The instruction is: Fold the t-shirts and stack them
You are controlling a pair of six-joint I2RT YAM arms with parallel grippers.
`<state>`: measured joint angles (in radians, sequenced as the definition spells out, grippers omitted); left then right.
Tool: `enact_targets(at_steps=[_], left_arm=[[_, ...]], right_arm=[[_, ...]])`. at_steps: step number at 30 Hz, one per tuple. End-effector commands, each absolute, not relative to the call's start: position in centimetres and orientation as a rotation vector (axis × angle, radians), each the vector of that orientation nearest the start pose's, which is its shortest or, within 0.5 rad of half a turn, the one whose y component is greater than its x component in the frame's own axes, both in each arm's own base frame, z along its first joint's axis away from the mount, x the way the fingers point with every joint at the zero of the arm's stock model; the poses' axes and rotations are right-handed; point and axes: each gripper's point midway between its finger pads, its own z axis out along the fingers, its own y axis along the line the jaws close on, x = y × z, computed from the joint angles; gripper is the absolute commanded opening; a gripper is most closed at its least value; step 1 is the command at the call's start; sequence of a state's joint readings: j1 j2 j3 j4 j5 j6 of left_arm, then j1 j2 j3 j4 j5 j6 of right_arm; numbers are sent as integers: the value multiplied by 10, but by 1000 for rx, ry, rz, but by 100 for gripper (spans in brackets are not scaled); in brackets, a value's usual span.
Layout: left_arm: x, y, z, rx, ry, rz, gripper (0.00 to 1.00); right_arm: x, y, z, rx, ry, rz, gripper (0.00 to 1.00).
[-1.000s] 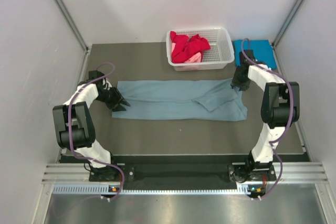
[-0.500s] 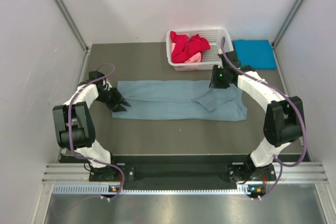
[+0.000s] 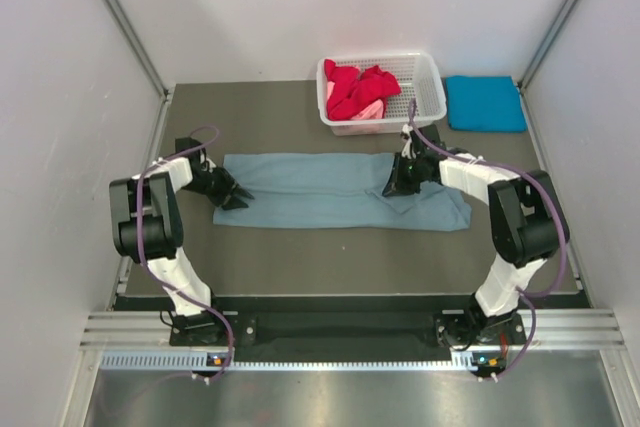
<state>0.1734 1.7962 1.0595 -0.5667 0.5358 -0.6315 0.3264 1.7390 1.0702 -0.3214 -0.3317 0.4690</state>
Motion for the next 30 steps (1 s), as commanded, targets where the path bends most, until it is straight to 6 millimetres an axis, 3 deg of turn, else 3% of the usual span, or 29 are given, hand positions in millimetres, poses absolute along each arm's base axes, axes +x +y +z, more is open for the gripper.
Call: enact_targets(at_steps=[1, 4, 9, 12, 16, 18, 23, 26, 30], left_arm=[[371, -46, 39, -1067, 2585, -918, 36], [376, -33, 23, -1161, 2576, -904, 36], [382, -20, 15, -1223, 2560, -917, 38], [382, -22, 27, -1177, 2550, -918, 38], [376, -29, 58, -1081, 2531, -917, 39], [374, -34, 74, -1036, 2516, -917, 40], [380, -46, 87, -1006, 2481, -944, 39], [391, -46, 79, -1025, 2478, -958, 38], [403, -39, 49, -1072, 2521, -906, 38]], right_arm=[[352, 207, 43, 45, 2616, 783, 2], [347, 203, 34, 55, 2644, 767, 2], [342, 197, 28, 18, 2683, 725, 2], [346, 197, 46, -2, 2655, 724, 4], [359, 201, 84, -11, 2582, 735, 9], [360, 202, 91, 0, 2572, 743, 13], [362, 203, 97, 9, 2554, 750, 17], [361, 203, 95, 15, 2562, 758, 17], [358, 198, 99, 16, 2556, 750, 17]])
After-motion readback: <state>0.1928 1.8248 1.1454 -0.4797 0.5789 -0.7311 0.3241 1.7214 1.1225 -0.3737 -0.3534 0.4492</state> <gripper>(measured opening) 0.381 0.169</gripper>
